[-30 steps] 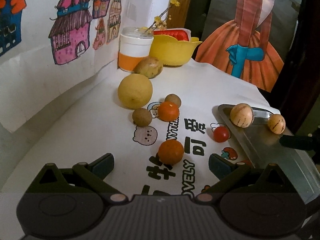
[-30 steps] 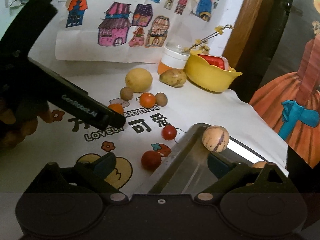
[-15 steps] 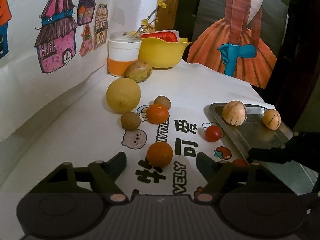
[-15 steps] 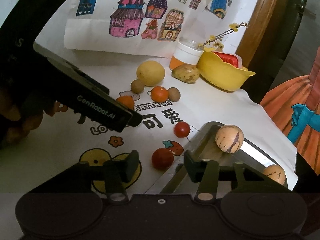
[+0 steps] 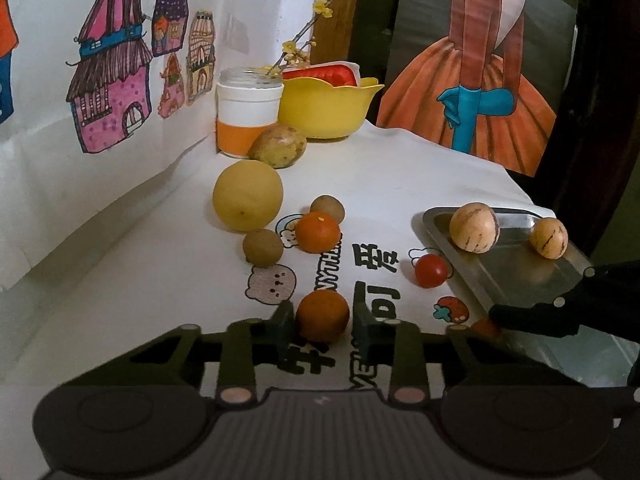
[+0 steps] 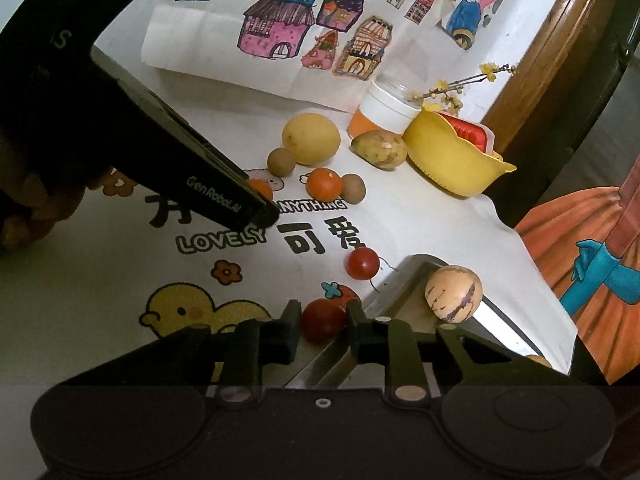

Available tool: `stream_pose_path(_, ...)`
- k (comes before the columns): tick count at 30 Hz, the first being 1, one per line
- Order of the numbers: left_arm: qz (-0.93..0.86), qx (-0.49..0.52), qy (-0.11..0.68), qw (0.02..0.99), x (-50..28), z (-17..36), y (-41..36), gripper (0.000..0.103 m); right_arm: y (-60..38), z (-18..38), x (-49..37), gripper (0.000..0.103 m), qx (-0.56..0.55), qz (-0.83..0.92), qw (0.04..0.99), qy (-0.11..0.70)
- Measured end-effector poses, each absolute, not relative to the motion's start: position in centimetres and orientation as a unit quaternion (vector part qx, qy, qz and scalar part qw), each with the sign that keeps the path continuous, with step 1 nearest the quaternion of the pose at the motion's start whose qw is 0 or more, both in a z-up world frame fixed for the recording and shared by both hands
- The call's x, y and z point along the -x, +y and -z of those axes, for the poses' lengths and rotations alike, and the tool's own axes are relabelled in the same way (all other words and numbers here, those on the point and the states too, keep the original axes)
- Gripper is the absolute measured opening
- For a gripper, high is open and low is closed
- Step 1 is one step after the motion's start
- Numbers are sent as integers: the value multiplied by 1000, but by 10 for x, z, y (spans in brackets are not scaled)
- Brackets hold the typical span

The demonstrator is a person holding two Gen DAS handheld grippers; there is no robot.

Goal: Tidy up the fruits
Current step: 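Grasp a small orange fruit with the left tool while the right tool grasps a red cherry tomato, then carry the orange fruit and cherry tomato over the steel tray with both tools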

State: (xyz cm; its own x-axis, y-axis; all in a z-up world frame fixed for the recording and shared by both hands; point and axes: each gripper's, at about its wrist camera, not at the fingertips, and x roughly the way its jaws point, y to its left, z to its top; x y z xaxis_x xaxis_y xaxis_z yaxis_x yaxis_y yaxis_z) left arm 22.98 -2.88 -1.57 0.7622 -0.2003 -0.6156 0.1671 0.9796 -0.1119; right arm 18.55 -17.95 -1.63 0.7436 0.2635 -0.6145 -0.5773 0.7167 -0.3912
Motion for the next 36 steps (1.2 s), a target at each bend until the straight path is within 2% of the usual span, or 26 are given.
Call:
stream_pose_path(16, 108, 15, 316, 943, -221, -4, -52, 30, -198, -1, -174, 24, 257, -241, 906, 236)
stream_pose_path(27, 138, 28, 299, 944, -226, -16, -108, 30, -262, -21, -177, 24, 240, -193, 925, 223)
stream_pose_path(36, 164, 22, 312, 935, -241, -9, -156, 30, -314, -15, -187, 24, 212, -158, 937, 228)
